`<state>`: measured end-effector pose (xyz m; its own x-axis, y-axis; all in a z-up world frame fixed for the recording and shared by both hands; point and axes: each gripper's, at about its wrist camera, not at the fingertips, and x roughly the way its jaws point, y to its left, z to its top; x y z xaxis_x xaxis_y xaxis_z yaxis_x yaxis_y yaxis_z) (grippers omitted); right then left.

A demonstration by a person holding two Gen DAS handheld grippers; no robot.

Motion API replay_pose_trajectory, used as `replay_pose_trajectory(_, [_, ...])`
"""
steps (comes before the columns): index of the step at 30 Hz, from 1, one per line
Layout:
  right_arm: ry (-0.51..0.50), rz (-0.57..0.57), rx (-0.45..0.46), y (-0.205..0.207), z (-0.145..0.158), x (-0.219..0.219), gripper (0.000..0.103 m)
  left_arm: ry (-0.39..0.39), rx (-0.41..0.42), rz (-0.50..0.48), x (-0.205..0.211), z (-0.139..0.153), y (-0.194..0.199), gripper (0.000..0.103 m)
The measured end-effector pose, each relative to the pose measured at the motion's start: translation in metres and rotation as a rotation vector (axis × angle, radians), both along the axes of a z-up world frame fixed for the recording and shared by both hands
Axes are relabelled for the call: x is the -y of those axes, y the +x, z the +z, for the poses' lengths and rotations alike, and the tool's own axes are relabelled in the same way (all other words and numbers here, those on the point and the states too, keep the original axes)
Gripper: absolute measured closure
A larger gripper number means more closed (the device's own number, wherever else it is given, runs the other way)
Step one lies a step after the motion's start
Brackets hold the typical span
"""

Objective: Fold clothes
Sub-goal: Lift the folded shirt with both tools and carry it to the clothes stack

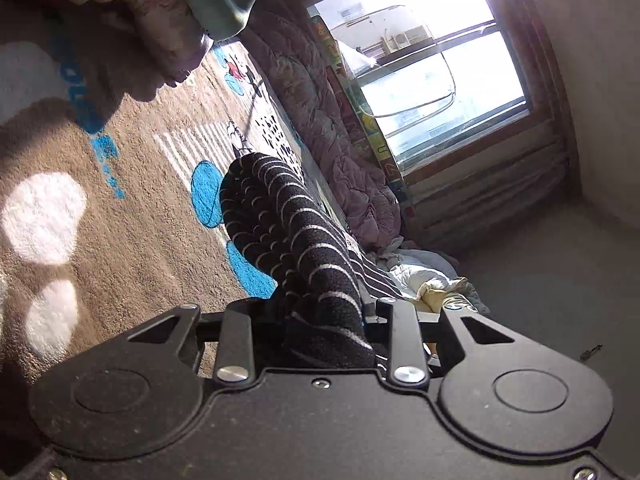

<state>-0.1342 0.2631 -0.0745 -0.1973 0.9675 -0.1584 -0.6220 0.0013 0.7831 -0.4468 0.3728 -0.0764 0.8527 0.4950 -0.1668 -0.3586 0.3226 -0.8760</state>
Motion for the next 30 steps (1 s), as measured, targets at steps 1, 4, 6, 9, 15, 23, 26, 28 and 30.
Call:
replay_pose_trajectory(1, [0.021,0.036,0.003,-0.007,0.010,-0.014,0.071,0.024,0.016,0.043,-0.002,0.011,-0.016,0.075])
replay_pose_trajectory(4, [0.084,0.160,0.018,-0.035,0.042,-0.065,0.071,0.080,0.048,0.175,-0.009,0.033,-0.060,0.075])
replay_pose_trajectory(6, [0.089,0.228,0.007,-0.054,0.050,-0.098,0.071,0.096,0.056,0.256,-0.016,0.042,-0.085,0.075])
replay_pose_trajectory(9, [0.081,0.317,-0.011,-0.088,0.057,-0.142,0.071,0.098,0.061,0.344,-0.033,0.051,-0.118,0.075])
replay_pose_trajectory(15, [0.081,0.463,-0.023,-0.145,0.065,-0.223,0.071,0.142,0.064,0.474,-0.075,0.076,-0.168,0.075])
replay_pose_trajectory(23, [0.215,0.609,-0.081,-0.194,0.099,-0.335,0.071,0.252,0.109,0.621,-0.147,0.108,-0.220,0.075])
replay_pose_trajectory(26, [0.170,0.615,-0.066,-0.205,0.081,-0.375,0.068,0.201,0.090,0.657,-0.180,0.087,-0.232,0.075])
replay_pose_trajectory(28, [0.022,0.568,-0.053,-0.210,0.043,-0.401,0.066,0.048,-0.017,0.672,-0.209,0.043,-0.229,0.074])
replay_pose_trajectory(30, [-0.123,0.514,0.001,-0.213,-0.008,-0.414,0.071,-0.014,-0.057,0.665,-0.225,-0.005,-0.226,0.074])
